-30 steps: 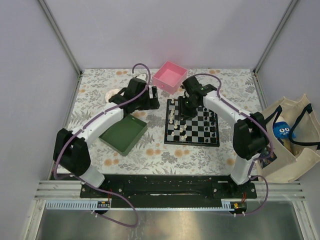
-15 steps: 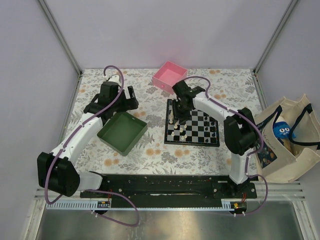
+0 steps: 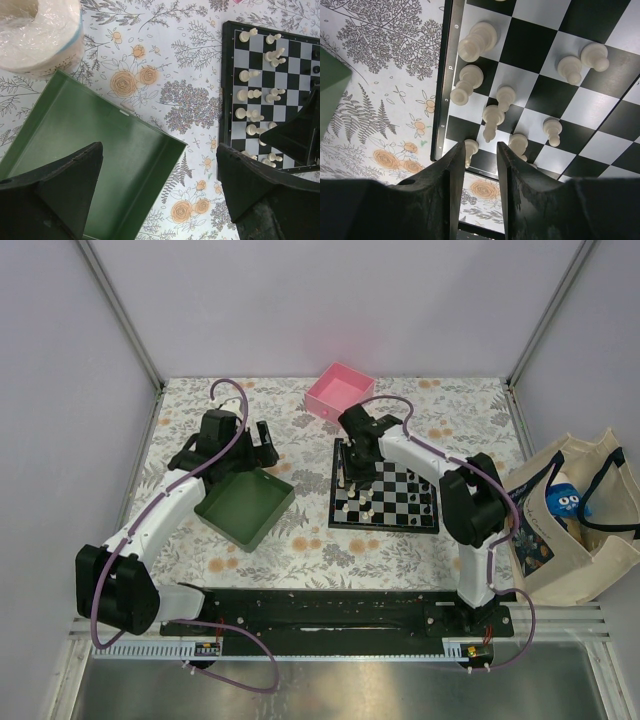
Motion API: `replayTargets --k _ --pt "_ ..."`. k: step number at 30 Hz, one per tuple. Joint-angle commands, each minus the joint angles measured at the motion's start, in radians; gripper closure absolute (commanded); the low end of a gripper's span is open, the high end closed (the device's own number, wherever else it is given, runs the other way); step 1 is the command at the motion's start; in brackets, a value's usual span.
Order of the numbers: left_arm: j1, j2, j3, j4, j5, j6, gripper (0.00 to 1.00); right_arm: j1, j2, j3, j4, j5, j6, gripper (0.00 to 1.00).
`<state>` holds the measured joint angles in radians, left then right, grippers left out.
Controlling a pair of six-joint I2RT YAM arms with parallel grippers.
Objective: Set up the chess pieces on the board
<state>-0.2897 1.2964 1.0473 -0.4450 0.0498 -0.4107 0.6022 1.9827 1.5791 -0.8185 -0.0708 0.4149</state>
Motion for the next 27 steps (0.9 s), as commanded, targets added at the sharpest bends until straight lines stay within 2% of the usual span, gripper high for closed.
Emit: replayTargets --k 1,9,12,14,17,27 --pt "0.003 -0.026 0.000 0.049 0.021 0.012 0.01 0.010 0.021 0.032 -0.011 0.054 0.021 0.60" --pt "0.003 -0.023 0.000 0.049 0.028 0.010 0.01 0.013 0.041 0.048 -0.015 0.049 0.012 0.64" --pt "0.001 -0.019 -0.003 0.049 0.035 0.009 0.01 0.011 0.047 0.058 -0.015 0.046 0.005 0.69" --pt "0.001 -0.019 -0.001 0.049 0.038 0.009 0.01 0.011 0.047 0.062 -0.016 0.034 -0.001 0.78" --pt "0.001 -0.014 -0.003 0.049 0.039 0.007 0.01 0.016 0.038 0.067 -0.014 0.025 -0.005 0.84" --pt "0.003 -0.008 -0.001 0.049 0.048 0.007 0.01 0.036 0.045 0.091 -0.021 0.014 0.002 0.85"
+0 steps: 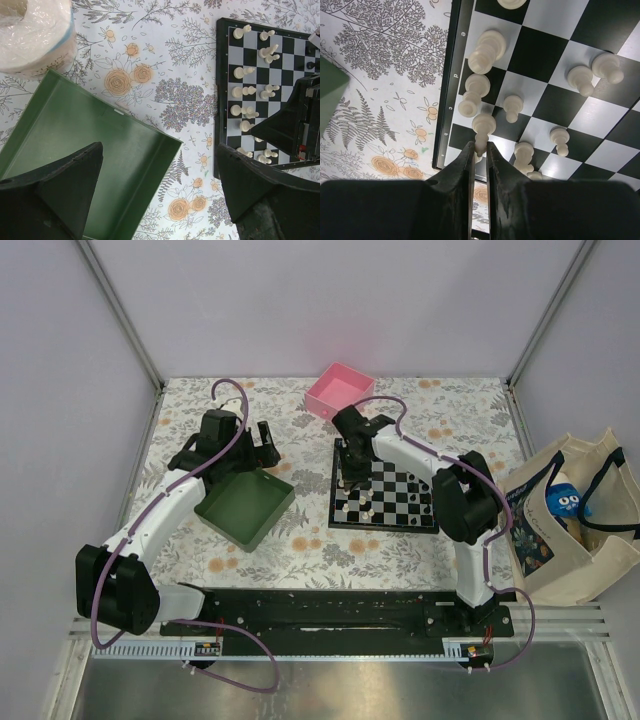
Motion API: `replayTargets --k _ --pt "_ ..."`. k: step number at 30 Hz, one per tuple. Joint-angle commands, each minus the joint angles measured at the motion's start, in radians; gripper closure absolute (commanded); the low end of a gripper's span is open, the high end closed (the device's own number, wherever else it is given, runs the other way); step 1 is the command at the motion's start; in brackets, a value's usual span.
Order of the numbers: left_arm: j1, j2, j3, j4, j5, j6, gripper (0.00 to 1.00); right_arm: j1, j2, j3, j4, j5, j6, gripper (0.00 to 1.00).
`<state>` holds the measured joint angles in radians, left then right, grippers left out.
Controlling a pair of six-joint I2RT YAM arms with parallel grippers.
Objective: Set up the chess pieces on the board
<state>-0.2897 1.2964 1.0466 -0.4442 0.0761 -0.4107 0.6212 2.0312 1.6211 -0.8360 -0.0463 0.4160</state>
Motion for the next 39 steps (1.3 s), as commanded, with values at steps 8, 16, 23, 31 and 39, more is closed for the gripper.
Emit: replayTargets --k 8,16,23,31,39 --pt "0.001 -0.008 -0.002 0.048 0.031 0.006 0.01 0.028 0.023 0.074 -0.005 -0.018 0.006 0.84" --pt "0.003 -0.003 0.000 0.048 0.033 0.006 0.01 0.035 0.034 0.079 -0.015 -0.010 0.004 0.83" --pt "0.003 0.004 0.001 0.047 0.042 0.006 0.01 0.034 0.044 0.077 -0.023 -0.013 0.003 0.82" --pt "0.001 0.011 0.004 0.047 0.045 0.003 0.01 0.037 0.050 0.079 -0.032 -0.026 -0.011 0.81" --pt "0.001 0.015 0.003 0.045 0.050 0.003 0.01 0.037 0.064 0.080 -0.011 -0.033 -0.003 0.79"
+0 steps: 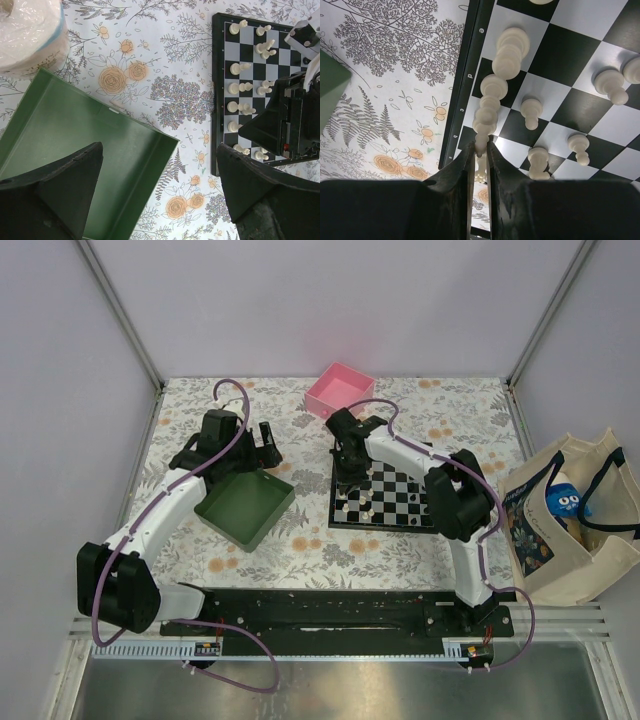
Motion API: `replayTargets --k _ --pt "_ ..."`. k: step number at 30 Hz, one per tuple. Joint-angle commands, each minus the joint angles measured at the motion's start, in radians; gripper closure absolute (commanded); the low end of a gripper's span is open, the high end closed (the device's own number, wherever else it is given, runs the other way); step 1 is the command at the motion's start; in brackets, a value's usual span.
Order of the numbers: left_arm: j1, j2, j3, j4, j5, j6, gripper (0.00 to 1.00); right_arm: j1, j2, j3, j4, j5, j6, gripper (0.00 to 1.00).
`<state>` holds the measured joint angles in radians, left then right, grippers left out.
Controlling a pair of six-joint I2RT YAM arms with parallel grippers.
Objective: Set up the chess pieces on the board
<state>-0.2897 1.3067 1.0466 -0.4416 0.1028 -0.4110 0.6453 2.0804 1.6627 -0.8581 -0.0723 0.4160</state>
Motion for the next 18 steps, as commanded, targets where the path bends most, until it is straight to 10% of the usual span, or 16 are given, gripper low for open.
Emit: replayTargets --k 1,18 --pt "0.001 0.005 0.004 0.044 0.023 0.003 0.01 0.011 0.017 0.046 0.010 -0.007 -0.002 0.79" --pt "0.000 0.014 0.004 0.044 0.038 0.000 0.01 0.011 0.004 0.049 0.007 0.006 -0.006 0.67"
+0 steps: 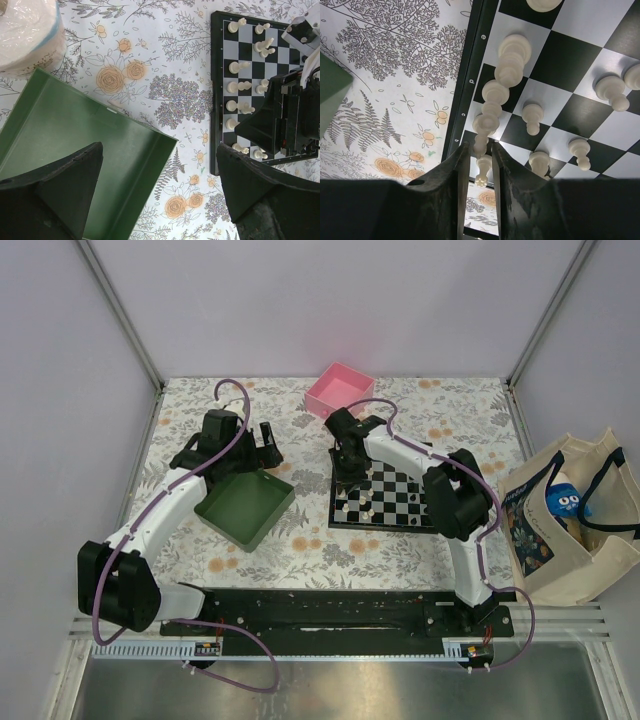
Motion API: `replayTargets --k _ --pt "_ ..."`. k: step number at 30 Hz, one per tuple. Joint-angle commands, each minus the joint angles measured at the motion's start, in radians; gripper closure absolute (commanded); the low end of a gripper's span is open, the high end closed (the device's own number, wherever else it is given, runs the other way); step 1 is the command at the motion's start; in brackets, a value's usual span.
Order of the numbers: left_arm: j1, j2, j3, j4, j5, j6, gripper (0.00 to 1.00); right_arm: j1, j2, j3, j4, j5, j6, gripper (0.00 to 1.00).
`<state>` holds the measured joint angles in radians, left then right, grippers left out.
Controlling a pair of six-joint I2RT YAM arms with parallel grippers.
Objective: Set up the chess pieces on the board
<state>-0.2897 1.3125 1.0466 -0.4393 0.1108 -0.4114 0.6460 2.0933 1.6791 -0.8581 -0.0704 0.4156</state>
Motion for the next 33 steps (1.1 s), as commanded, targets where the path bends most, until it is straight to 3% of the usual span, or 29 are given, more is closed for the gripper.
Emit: replayTargets --k 1,12,20,33 --pt "0.003 0.010 0.004 0.042 0.030 0.000 0.01 0.011 -0.015 0.031 0.005 0.004 -0.005 0.66" --pt "0.003 0.005 0.004 0.042 0.033 0.000 0.01 0.011 -0.136 -0.028 -0.015 0.009 -0.018 0.55" --pt "0.001 0.007 0.004 0.042 0.036 -0.001 0.01 0.020 -0.176 -0.131 0.005 -0.023 -0.018 0.58" --pt "0.000 0.005 0.001 0.042 0.044 -0.001 0.01 0.044 -0.124 -0.128 0.008 -0.039 -0.020 0.59"
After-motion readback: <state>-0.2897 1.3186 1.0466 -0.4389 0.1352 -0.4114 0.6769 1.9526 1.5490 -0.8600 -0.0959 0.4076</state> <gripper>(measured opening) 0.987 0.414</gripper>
